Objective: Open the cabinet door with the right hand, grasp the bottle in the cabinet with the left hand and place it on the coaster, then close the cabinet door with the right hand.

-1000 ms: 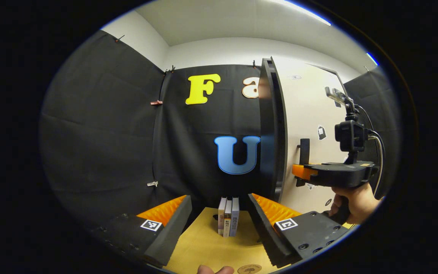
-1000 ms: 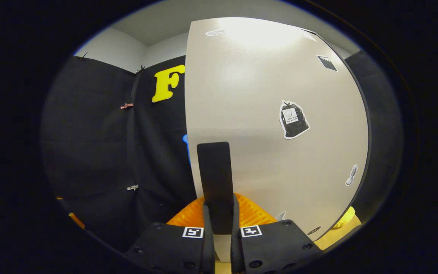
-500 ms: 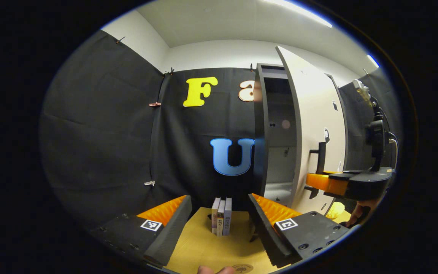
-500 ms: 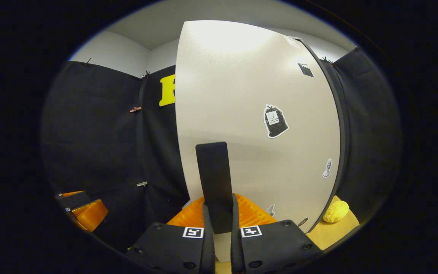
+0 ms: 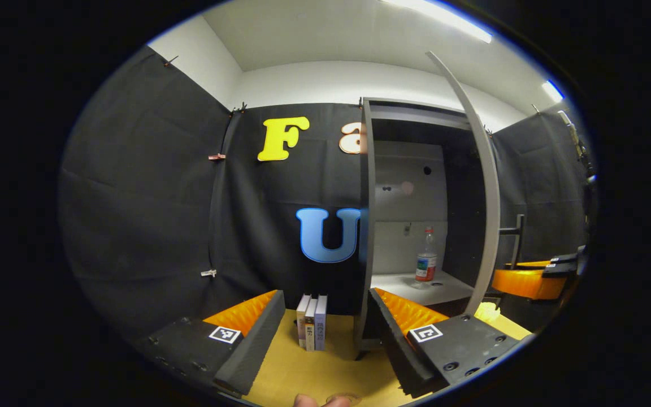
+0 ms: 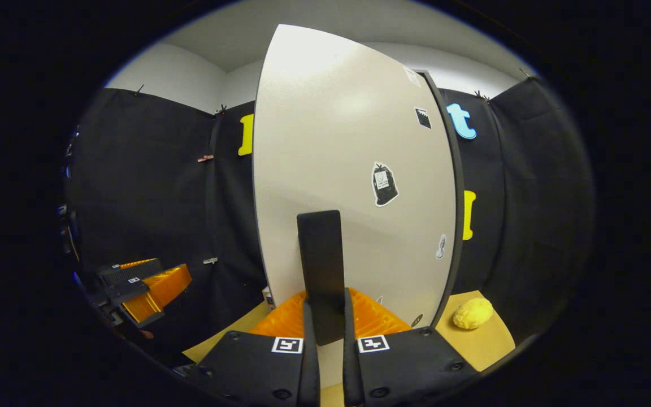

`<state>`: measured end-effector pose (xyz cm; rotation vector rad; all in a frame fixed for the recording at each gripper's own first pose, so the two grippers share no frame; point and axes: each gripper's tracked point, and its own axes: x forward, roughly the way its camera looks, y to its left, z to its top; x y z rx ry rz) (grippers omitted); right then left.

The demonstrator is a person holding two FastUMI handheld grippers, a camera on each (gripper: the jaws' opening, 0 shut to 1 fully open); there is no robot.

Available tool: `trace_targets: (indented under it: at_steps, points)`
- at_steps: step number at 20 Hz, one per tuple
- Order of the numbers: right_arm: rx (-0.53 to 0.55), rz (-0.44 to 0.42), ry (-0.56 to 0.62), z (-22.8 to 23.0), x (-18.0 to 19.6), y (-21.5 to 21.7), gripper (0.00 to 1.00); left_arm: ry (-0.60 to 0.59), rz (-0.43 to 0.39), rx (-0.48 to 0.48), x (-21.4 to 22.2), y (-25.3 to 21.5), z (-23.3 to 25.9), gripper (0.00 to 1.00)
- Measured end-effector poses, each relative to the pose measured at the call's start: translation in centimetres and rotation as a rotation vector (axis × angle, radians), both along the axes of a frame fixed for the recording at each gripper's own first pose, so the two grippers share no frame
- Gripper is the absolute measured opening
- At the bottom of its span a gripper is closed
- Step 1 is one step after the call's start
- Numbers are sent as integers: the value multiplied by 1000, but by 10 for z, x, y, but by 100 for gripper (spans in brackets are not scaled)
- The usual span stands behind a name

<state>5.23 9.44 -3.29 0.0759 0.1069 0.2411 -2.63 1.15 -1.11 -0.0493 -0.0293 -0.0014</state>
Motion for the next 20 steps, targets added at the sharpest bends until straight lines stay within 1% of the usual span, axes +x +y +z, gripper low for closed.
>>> trace_targets:
  at_steps: [7,11,15,20]
  points:
    - [3,-60,-8,1,-7,-22,19,-10,-62,1,7,-36,7,93]
    - [5,-111,-22,3,-8,-35,19,-15,-97,0,11,-60,11,93]
    - [-2,-119,-91,14,0,-41,20,-15,-133,-2,15,-84,13,93]
    - [-20,-149,-85,14,0,-54,22,-9,-180,-12,20,-114,16,93]
